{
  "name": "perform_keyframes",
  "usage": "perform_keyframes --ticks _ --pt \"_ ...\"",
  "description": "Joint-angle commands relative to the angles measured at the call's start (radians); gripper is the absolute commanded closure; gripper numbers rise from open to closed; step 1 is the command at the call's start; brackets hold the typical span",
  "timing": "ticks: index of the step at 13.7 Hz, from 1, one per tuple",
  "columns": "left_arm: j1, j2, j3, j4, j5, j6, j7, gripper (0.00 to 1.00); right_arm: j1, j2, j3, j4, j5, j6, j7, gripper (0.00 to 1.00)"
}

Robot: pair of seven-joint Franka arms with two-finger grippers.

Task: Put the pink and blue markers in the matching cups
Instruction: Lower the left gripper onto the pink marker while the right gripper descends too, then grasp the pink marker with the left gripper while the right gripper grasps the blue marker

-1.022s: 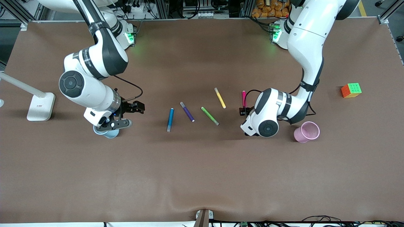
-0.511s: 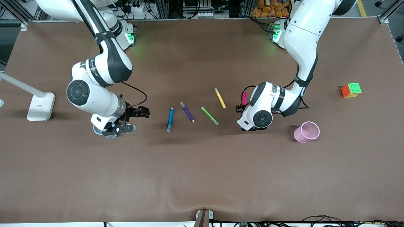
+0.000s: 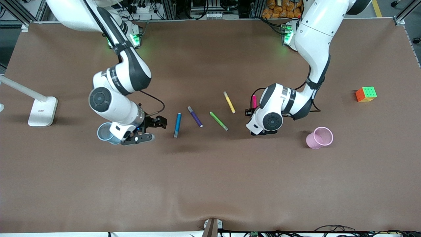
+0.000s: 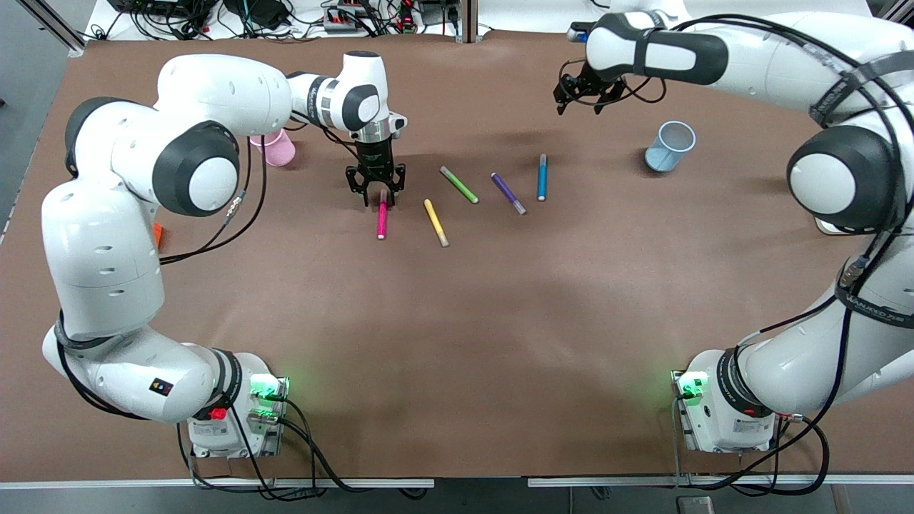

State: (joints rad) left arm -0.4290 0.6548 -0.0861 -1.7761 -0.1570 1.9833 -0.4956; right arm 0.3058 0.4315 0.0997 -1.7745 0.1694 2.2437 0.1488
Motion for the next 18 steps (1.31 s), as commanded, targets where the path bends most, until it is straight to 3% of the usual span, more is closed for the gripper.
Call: perform_keyframes --ticks 1,5,9,14,18 --pt "-0.005 -0.015 -0.001 -0.025 0.004 0.032 -0.018 0.44 0.03 0.041 -0.006 0.009 0.005 0.06 0.014 0.0" --pt "-0.005 -0.009 -0.001 -0.026 0.004 0.032 -0.018 0.66 0.045 0.081 -0.008 0.009 0.005 0.093 0.052 0.0" --pt "-0.017 -0.011 0.0 -0.025 0.01 0.04 -0.07 1.0 0.082 0.105 -0.009 0.006 -0.005 0.094 0.211 0.0" --pt "-0.048 -0.049 0.009 -0.005 0.078 0.054 -0.225 1.0 0.131 0.134 -0.02 -0.026 -0.021 0.129 0.278 0.0" --pt "-0.013 -0.119 0.025 0.027 0.129 0.006 -0.236 1.0 0.144 0.174 -0.02 -0.026 -0.117 0.162 0.357 0.0"
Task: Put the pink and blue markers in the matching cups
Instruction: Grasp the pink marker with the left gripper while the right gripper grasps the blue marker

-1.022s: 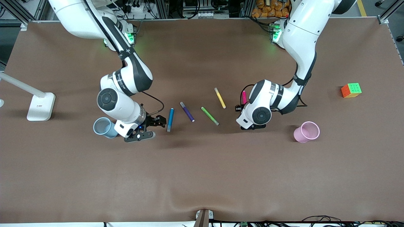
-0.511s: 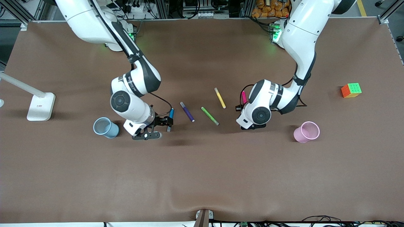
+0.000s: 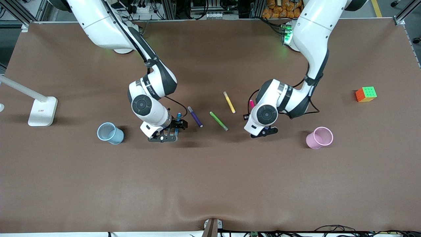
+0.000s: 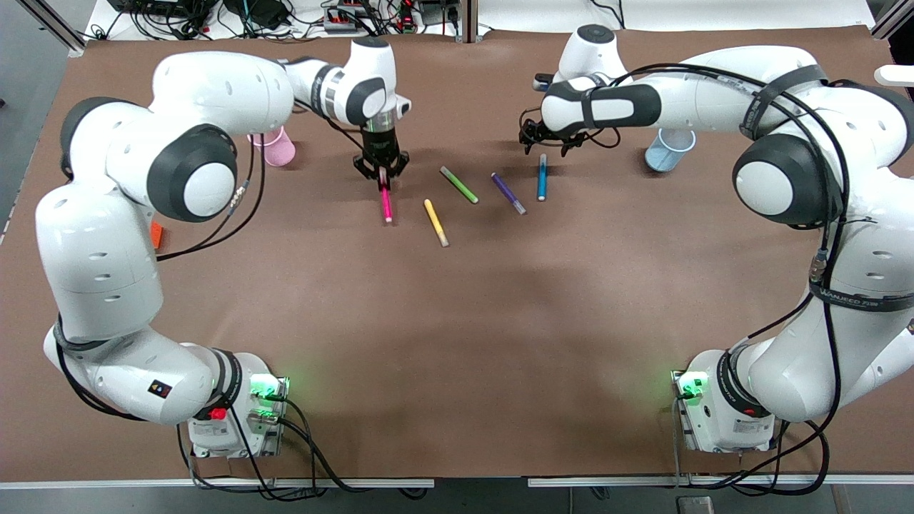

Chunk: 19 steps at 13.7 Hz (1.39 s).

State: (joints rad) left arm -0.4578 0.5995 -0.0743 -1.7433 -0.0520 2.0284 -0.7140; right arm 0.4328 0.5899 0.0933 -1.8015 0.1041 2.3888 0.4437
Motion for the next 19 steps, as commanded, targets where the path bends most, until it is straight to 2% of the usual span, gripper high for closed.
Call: perform_keyframes --ticks 1,4,8,11,13,17,19 --pt "0.039 -0.09 0.014 0.004 0.026 -0.057 -0.01 1.0 0.021 0.027 -0.014 0.004 -0.093 0.016 0.108 0.0" --pt "0.102 -0.156 0.016 0.013 0.029 -0.066 -0.021 1.0 0.023 0.056 -0.012 0.024 -0.159 0.018 0.194 0.0" --pt "0.18 -0.22 0.019 0.041 0.031 -0.068 -0.016 1.0 0.027 0.085 -0.011 0.047 -0.152 0.036 0.199 0.0" --pt "0.246 -0.27 0.014 0.045 0.112 -0.071 0.03 1.0 0.041 0.094 -0.011 0.051 -0.149 0.043 0.21 0.0" --pt "0.283 -0.294 0.014 0.06 0.113 -0.074 0.07 1.0 0.04 0.099 -0.011 0.051 -0.153 0.043 0.21 0.0" --pt "0.317 -0.293 0.019 0.085 0.115 -0.091 0.137 1.0 0.043 0.113 -0.011 0.053 -0.158 0.062 0.21 0.0" --pt "0.321 -0.293 0.019 0.085 0.174 -0.091 0.114 1.0 0.041 0.113 -0.011 0.053 -0.158 0.062 0.21 0.0"
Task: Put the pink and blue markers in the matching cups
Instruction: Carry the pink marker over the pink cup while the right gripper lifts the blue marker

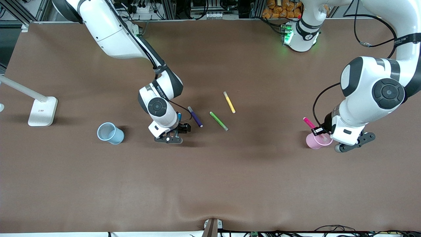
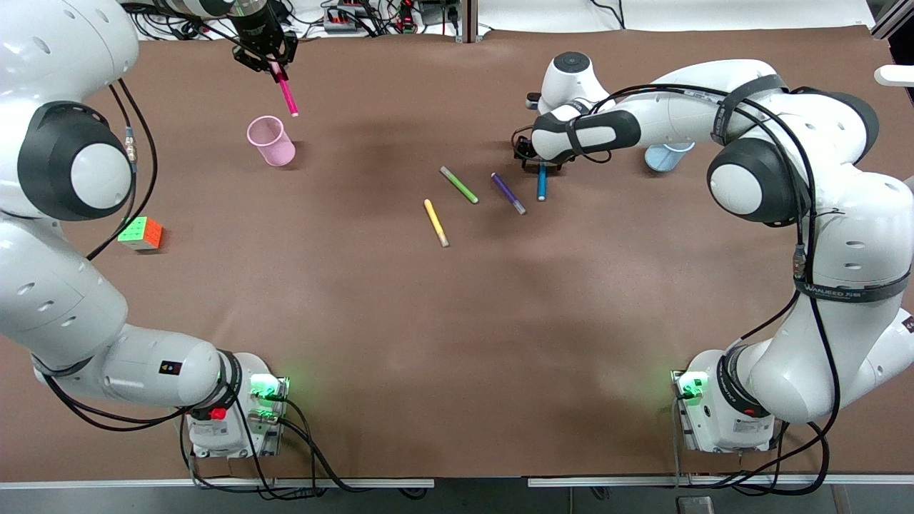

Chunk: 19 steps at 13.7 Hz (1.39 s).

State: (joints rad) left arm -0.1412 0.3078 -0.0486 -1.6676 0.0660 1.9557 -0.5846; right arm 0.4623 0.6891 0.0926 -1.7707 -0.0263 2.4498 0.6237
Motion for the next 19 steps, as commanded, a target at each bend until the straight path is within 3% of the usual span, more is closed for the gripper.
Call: perform_keyframes --ticks 1,2,3,6,10,12,19 --pt "0.017 -0.001 -0.01 0.009 0.093 -0.018 -0.044 1.0 0.012 0.013 -0.01 0.02 -0.027 0.002 0.03 0.22" --pt "0.02 0.005 -0.01 0.009 0.101 -0.017 -0.079 1.0 0.012 0.013 -0.01 0.02 -0.027 0.002 0.03 0.66" --pt "0.023 0.008 -0.008 0.008 0.103 -0.012 -0.098 1.0 0.012 0.013 -0.01 0.02 -0.027 0.002 0.03 1.0" --pt "0.048 0.024 -0.01 0.009 0.179 -0.003 -0.19 1.0 0.001 0.01 -0.01 0.017 -0.029 0.0 0.008 1.0" --pt "0.103 0.043 -0.01 0.009 0.173 0.061 -0.207 1.0 -0.005 0.001 -0.01 0.019 -0.029 -0.002 -0.019 1.0" --pt "0.132 0.069 -0.011 0.008 0.173 0.118 -0.239 1.0 -0.027 -0.008 -0.008 0.019 -0.027 -0.011 -0.1 1.0" --pt "0.126 0.122 -0.011 -0.003 0.23 0.137 -0.362 1.0 -0.085 -0.132 -0.005 0.019 -0.02 -0.046 -0.413 1.0"
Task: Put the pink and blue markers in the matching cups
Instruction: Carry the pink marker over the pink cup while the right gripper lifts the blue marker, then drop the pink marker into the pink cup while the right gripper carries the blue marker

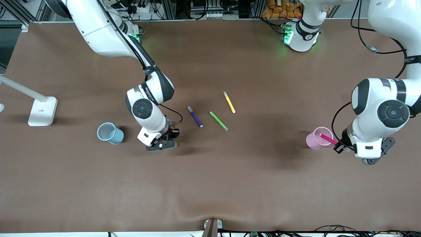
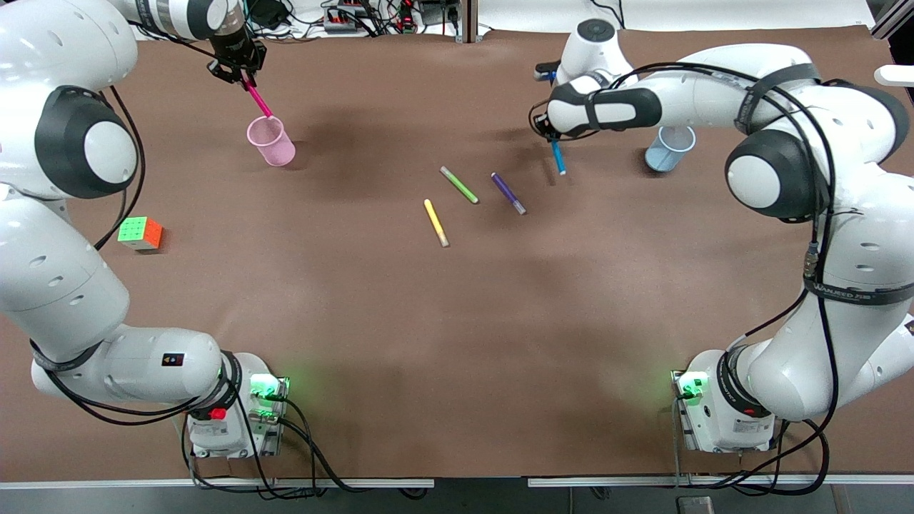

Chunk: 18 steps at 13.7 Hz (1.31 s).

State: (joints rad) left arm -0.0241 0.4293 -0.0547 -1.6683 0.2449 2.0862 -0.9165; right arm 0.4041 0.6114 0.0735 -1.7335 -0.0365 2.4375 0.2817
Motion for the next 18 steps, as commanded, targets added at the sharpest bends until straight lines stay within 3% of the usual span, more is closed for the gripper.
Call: perform_keyframes --ticks 1,5,10,17,18 --pt "0.009 0.011 -0.005 -0.004 0.054 0.006 -0.033 1.0 -0.048 -0.076 0.018 -0.015 -0.003 -0.064 -0.117 1.0" --pt "0.006 0.034 -0.005 -0.013 0.057 0.005 -0.062 1.0 -0.087 -0.127 0.023 0.028 0.099 -0.198 -0.243 1.0" --pt "0.003 0.06 -0.005 -0.019 0.057 -0.003 -0.087 1.0 -0.134 -0.182 0.025 0.029 0.178 -0.21 -0.409 1.0" --pt "-0.005 0.085 -0.005 -0.024 0.059 -0.006 -0.111 1.0 -0.215 -0.248 0.023 0.023 0.179 -0.265 -0.815 1.0" --pt "-0.005 0.089 -0.005 -0.024 0.059 -0.006 -0.111 0.95 -0.225 -0.252 0.023 0.022 0.179 -0.265 -0.891 1.0"
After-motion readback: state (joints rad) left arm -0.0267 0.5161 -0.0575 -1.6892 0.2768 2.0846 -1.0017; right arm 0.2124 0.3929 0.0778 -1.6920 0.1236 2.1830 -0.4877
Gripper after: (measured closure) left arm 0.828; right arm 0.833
